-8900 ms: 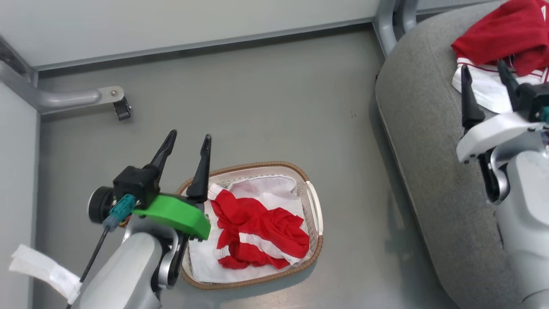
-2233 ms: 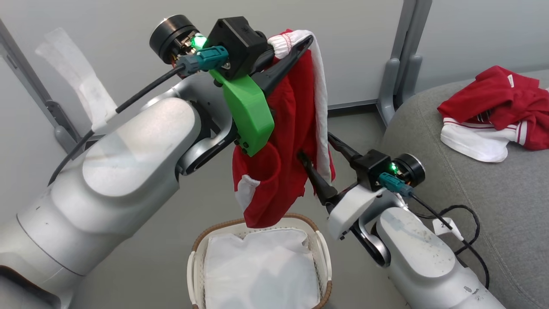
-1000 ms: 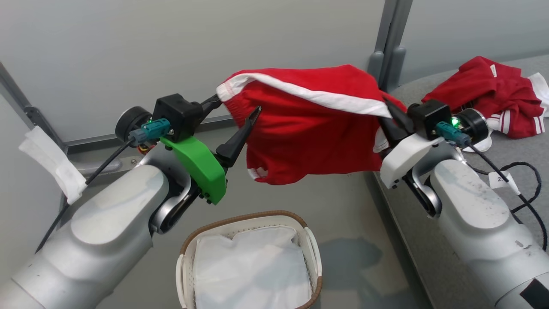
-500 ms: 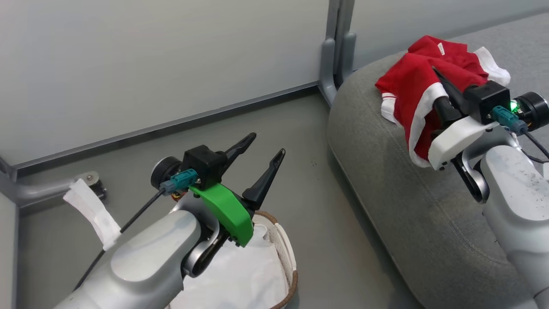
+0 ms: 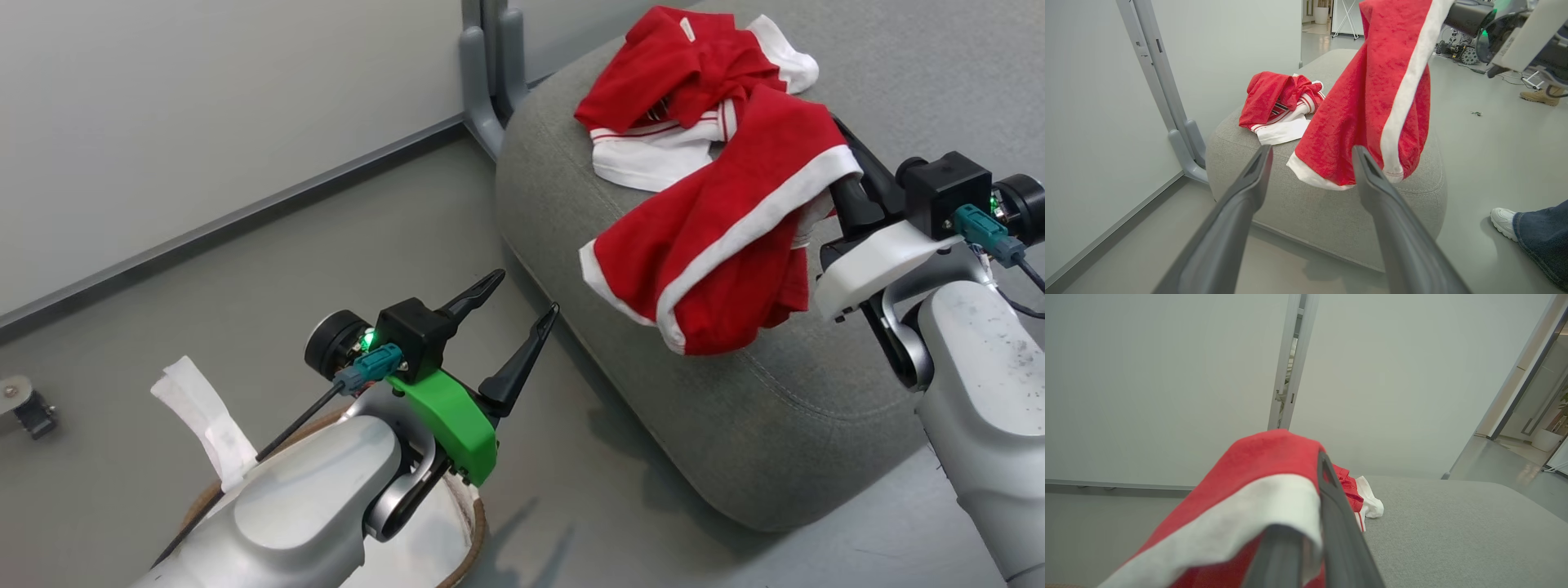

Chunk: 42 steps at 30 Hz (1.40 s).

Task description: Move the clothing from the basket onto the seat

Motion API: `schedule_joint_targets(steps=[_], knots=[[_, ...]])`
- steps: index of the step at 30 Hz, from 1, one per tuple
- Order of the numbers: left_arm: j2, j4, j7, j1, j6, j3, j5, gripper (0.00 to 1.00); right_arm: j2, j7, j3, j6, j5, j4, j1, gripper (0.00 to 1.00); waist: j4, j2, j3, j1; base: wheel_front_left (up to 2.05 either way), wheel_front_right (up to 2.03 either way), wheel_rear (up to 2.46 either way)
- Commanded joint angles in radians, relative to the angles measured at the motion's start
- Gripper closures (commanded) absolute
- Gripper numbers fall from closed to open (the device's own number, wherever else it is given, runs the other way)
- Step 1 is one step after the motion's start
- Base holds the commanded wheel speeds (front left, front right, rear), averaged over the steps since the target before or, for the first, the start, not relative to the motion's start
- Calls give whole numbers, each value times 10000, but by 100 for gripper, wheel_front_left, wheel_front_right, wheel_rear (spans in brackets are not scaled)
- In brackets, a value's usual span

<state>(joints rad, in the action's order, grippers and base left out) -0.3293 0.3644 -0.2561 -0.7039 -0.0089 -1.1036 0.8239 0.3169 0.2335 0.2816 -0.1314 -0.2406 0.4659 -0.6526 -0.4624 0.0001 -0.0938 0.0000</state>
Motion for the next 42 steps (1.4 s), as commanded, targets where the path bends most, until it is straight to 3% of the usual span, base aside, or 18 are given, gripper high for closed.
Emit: schedule_joint_targets(steps=[1,9,16,22,31,36,42], knots=[[-21,78,-25,-121,6,-11,-77,0,-128,16,-38,14,73,-60,125,100,-828,-1,-690,0,0,0,0],[-36,121,130,-423,25,-58,-148,0,-328,91,-332,14,148,212,-37,100,-760,-1,-1162,0,0,0,0],[-278,-305,323,-803,231,16,-320,0,44,142,-538,14,182,892,-1286,100,-268,-1,-2102,0,0,0,0],[-631,-974,709,-1289,509,6,-655,0,757,51,-777,14,-15,1667,-3432,100,239,-1,-3150,0,0,0,0],[-878,-2101,1300,-2088,885,-162,-1291,0,2699,-367,-1806,14,1009,3149,-6377,100,1463,-1,-4596,0,0,0,0],[-763,-2552,1484,-2404,969,-267,-1530,0,3404,-476,-2276,14,1578,3958,-6877,100,2179,-1,-5162,0,0,0,0],[-906,-3008,1731,-2510,1203,-341,-1737,0,3411,-337,-2853,14,2227,4987,-6571,100,2490,-1,-5765,0,0,0,0]])
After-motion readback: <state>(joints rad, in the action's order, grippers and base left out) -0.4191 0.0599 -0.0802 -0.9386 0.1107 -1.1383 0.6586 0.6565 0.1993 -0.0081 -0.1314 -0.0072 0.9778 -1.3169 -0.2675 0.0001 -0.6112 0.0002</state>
